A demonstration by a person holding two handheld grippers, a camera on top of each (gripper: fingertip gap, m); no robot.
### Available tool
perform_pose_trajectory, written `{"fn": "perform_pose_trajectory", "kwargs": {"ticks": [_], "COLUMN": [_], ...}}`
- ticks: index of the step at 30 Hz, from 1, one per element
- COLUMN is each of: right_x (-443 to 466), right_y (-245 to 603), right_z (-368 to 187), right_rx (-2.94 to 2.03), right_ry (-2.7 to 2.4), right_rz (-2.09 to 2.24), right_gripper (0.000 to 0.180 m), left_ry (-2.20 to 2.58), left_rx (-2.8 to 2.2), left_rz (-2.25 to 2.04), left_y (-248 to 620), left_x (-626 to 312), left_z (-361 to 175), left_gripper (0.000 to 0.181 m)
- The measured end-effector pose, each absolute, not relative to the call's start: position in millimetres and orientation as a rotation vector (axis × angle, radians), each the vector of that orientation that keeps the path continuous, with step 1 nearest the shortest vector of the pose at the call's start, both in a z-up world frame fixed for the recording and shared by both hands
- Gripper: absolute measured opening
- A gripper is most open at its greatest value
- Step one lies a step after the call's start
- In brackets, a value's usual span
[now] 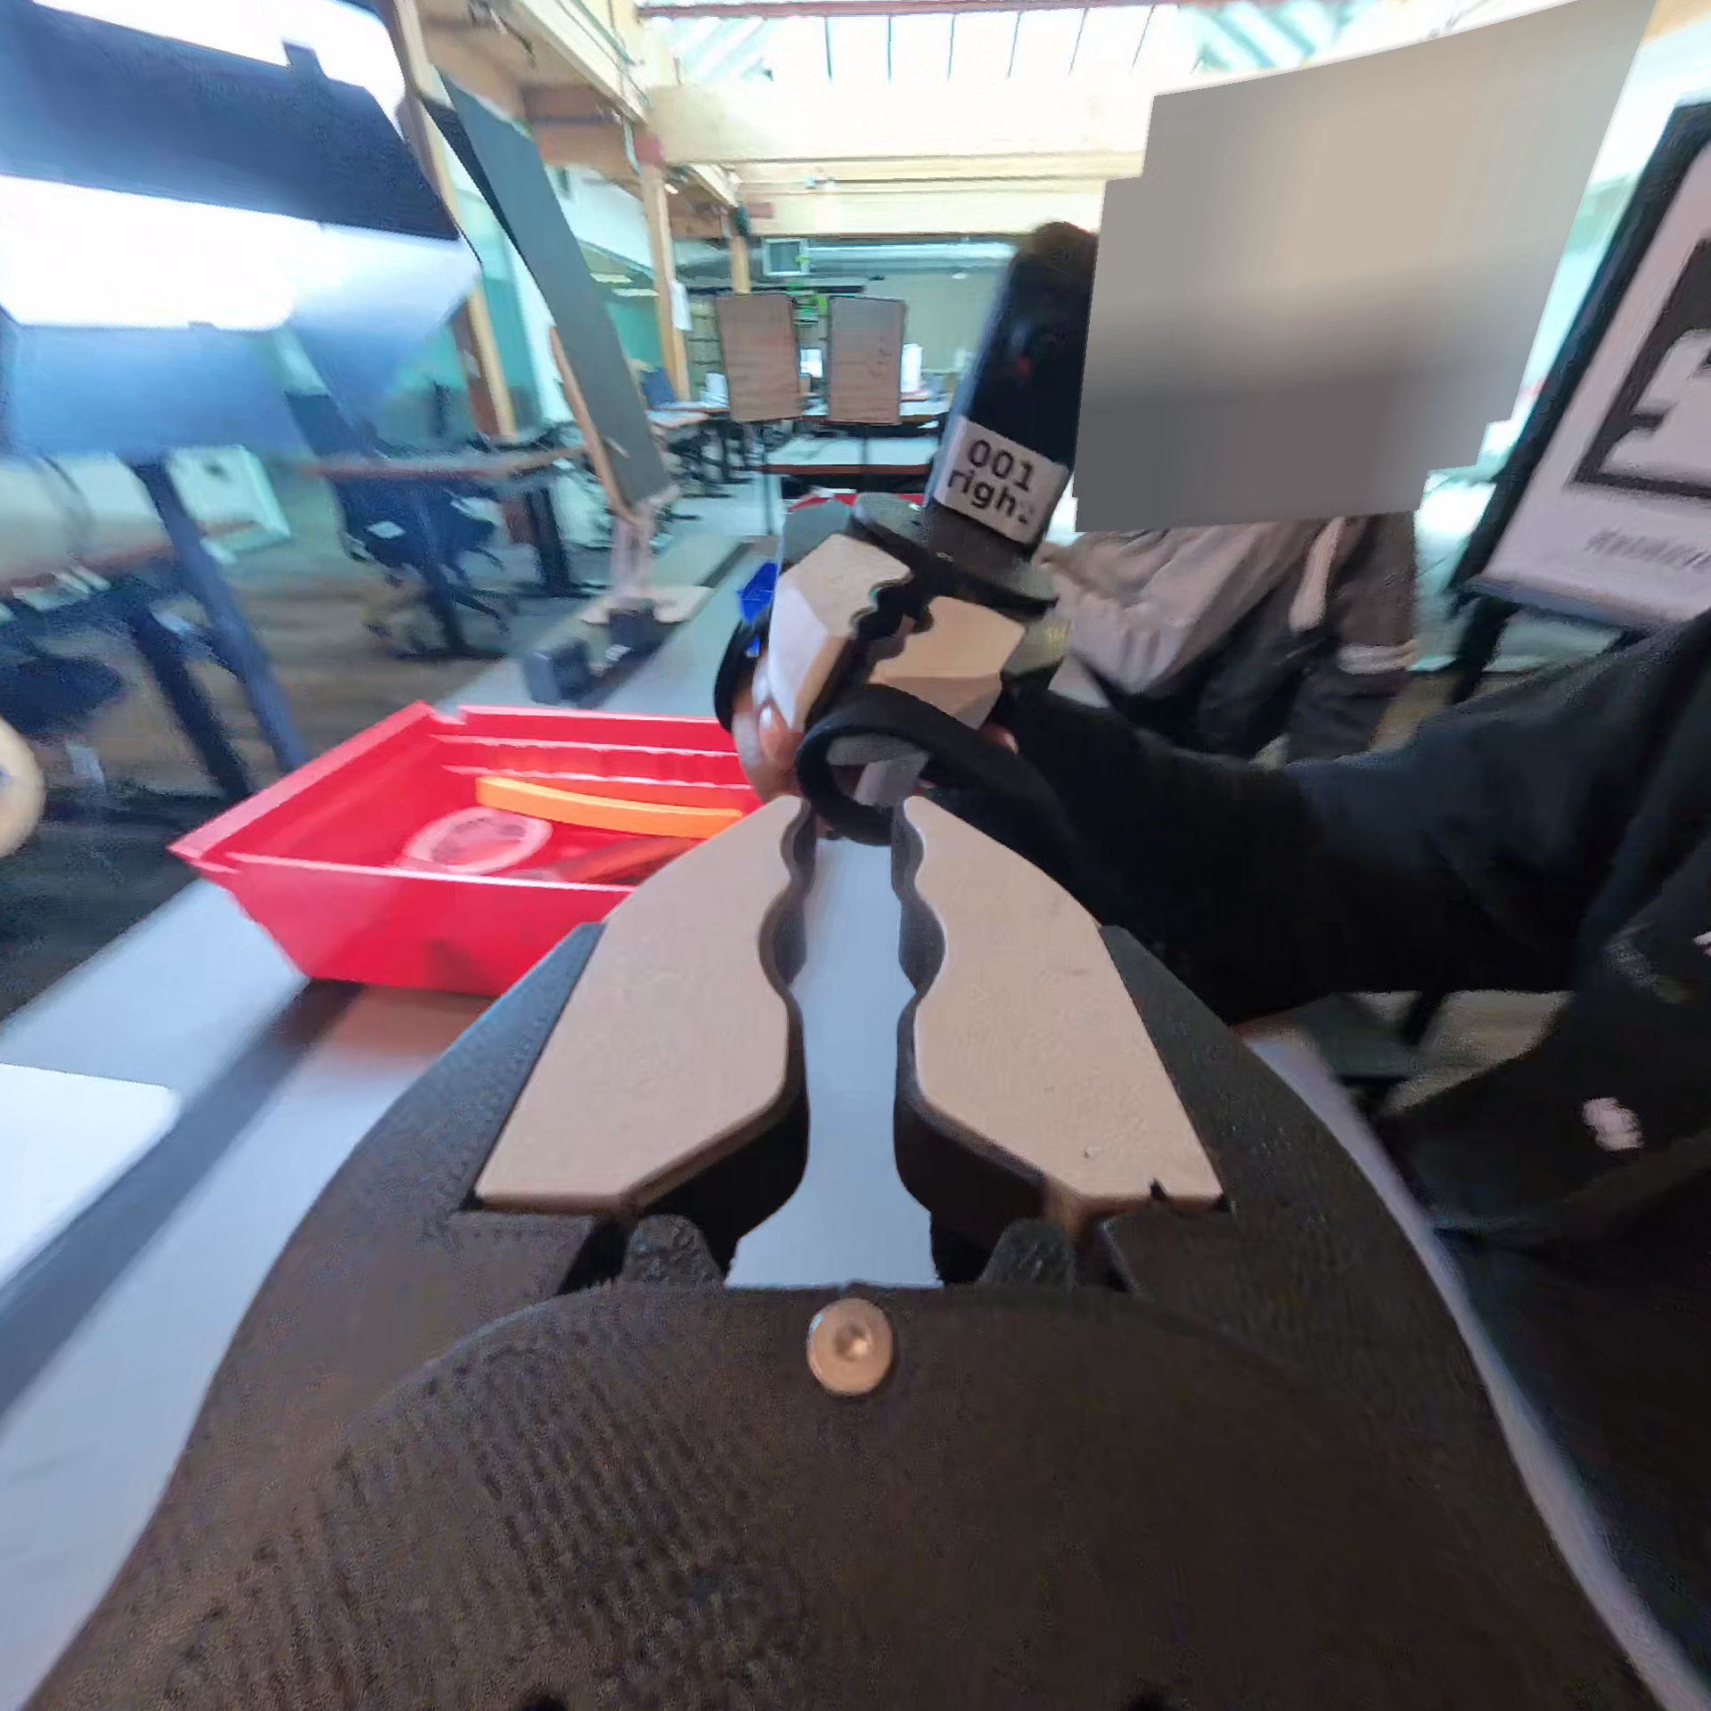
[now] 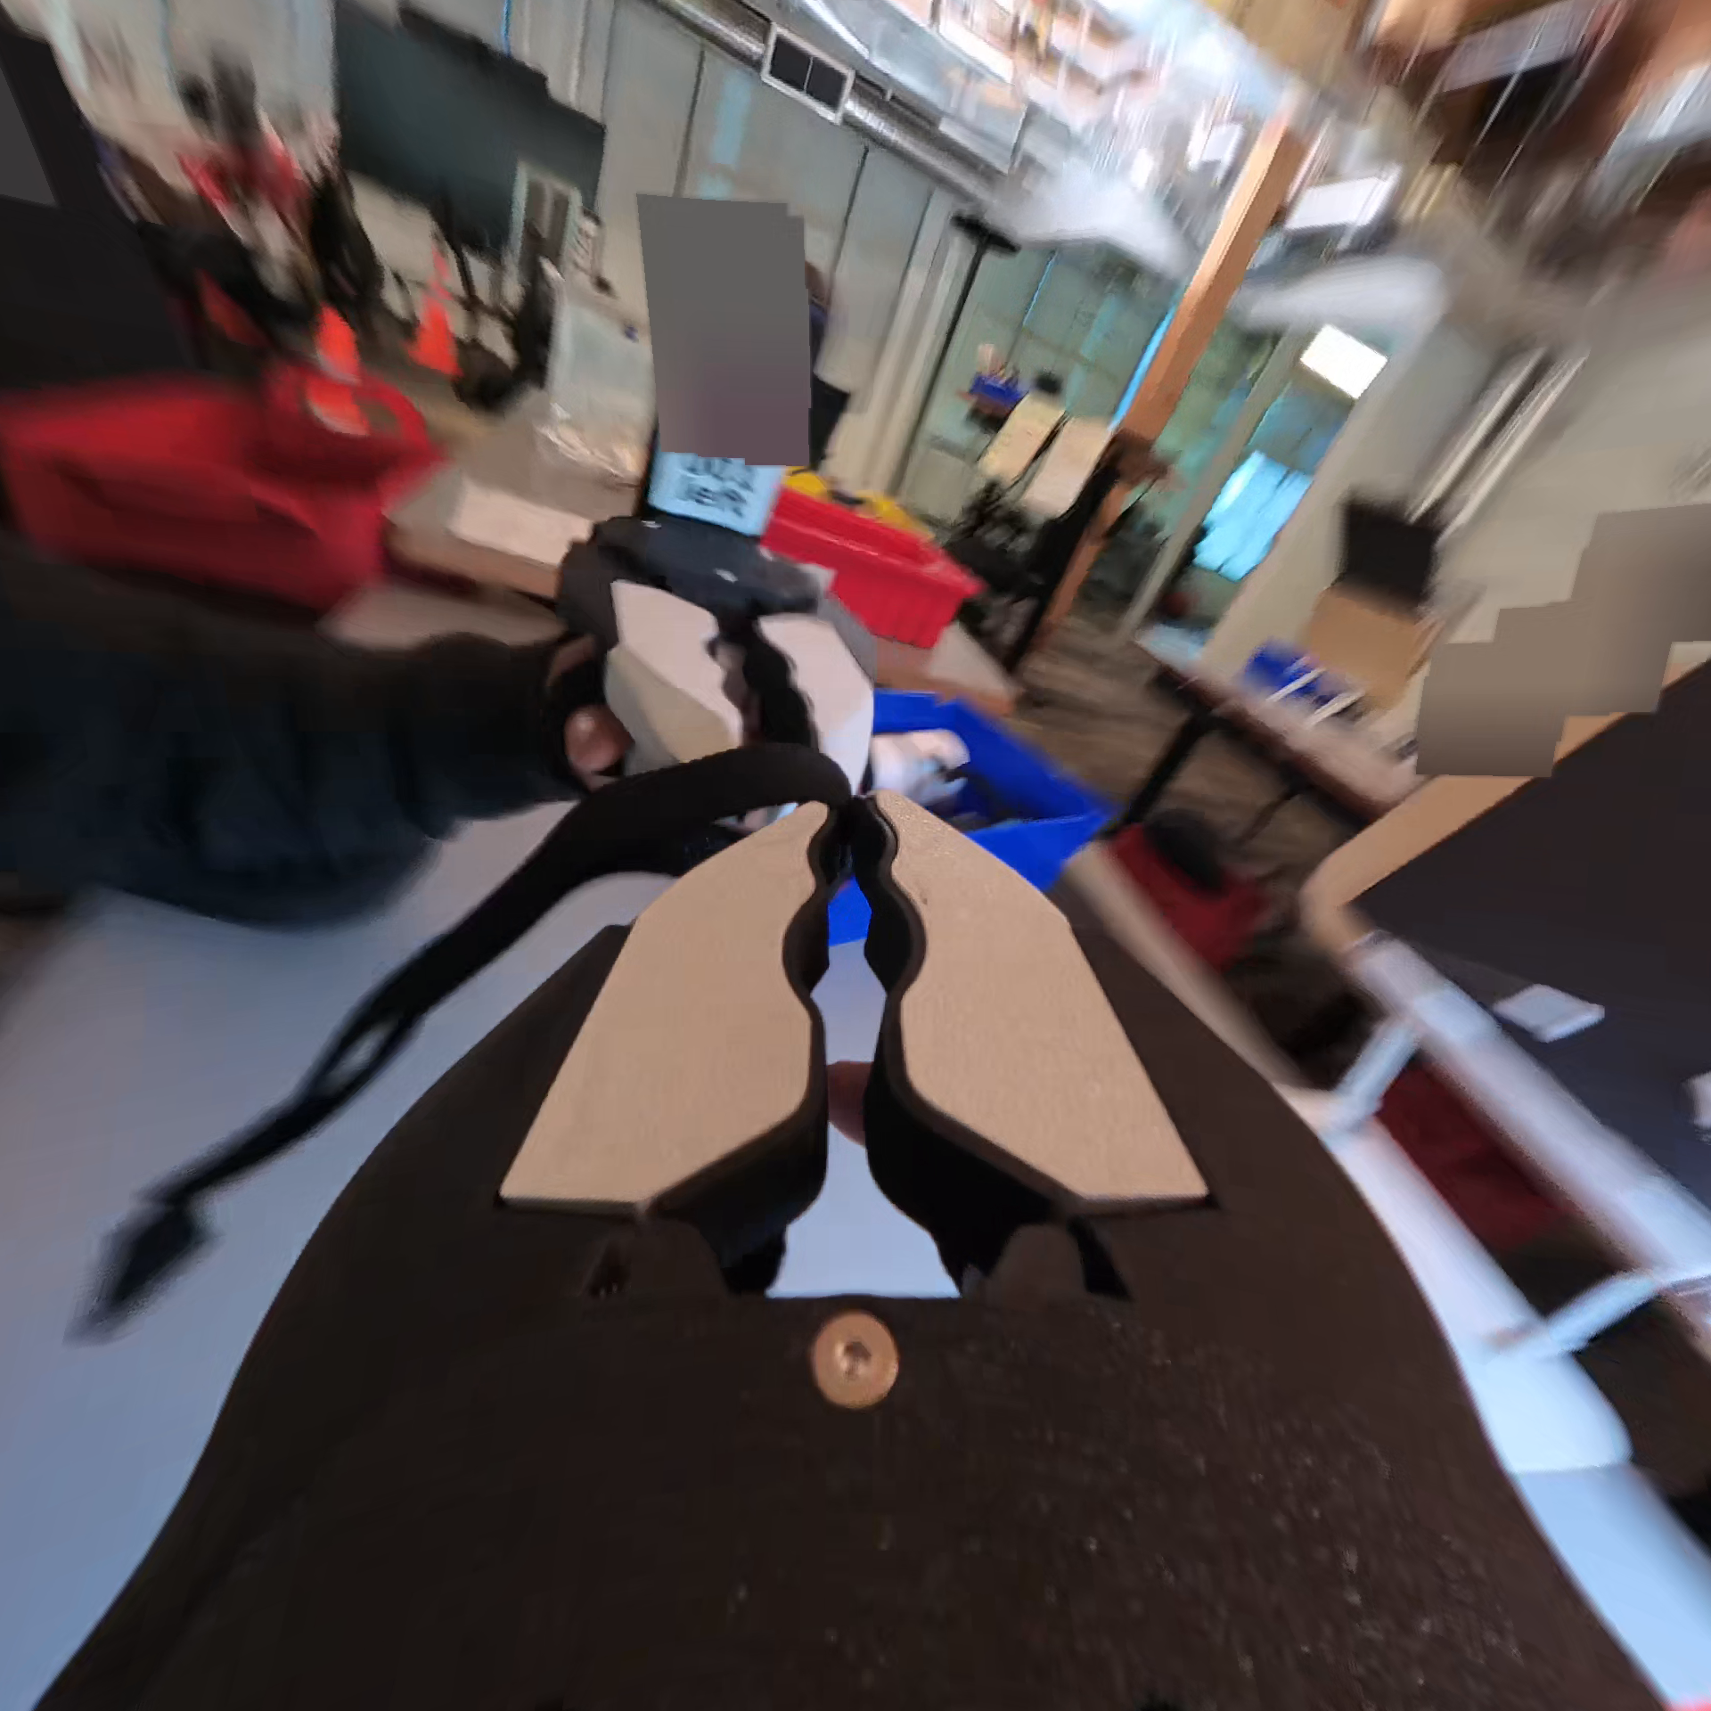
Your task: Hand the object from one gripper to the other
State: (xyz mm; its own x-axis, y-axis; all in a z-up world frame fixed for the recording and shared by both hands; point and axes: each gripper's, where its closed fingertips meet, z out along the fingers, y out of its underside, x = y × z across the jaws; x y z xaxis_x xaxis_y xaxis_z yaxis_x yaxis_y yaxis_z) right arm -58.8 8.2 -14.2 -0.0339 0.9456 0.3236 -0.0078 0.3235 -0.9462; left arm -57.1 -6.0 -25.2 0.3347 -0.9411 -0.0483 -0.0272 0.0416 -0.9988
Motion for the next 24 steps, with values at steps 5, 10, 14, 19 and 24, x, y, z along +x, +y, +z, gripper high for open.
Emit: {"fn": "perform_pose_trajectory", "kwargs": {"ticks": [5, 10, 14, 19, 24], "right_x": [-59.9, -67.1, -70.6, -74.1, -77.5], "right_y": [16.7, 15.7, 13.1, 12.2, 11.7], "right_z": [-27.9, -41.4, -45.3, -55.1, -63.9], "right_rx": [-1.189, -1.321, -1.352, -1.397, -1.447], "right_ry": [-1.360, -1.353, -1.344, -1.372, -1.381], "right_rz": [1.215, 1.381, 1.467, 1.454, 1.484], "right_gripper": [0.003, 0.003, 0.003, 0.002, 0.003], "left_ry": [1.096, 1.163, 1.207, 1.236, 1.277], "left_rx": [-1.211, -1.147, -1.148, -1.111, -1.085], "left_rz": [-0.426, -0.225, -0.102, -0.048, 0.029], "left_y": [-1.6, 0.6, 7.0, 5.3, 6.1], "left_x": [-64.4, -62.1, -63.5, -62.2, -60.5], "left_z": [-24.0, -30.9, -40.5, -41.9, -47.7], "left_gripper": [0.017, 0.016, 0.015, 0.013, 0.003]}}
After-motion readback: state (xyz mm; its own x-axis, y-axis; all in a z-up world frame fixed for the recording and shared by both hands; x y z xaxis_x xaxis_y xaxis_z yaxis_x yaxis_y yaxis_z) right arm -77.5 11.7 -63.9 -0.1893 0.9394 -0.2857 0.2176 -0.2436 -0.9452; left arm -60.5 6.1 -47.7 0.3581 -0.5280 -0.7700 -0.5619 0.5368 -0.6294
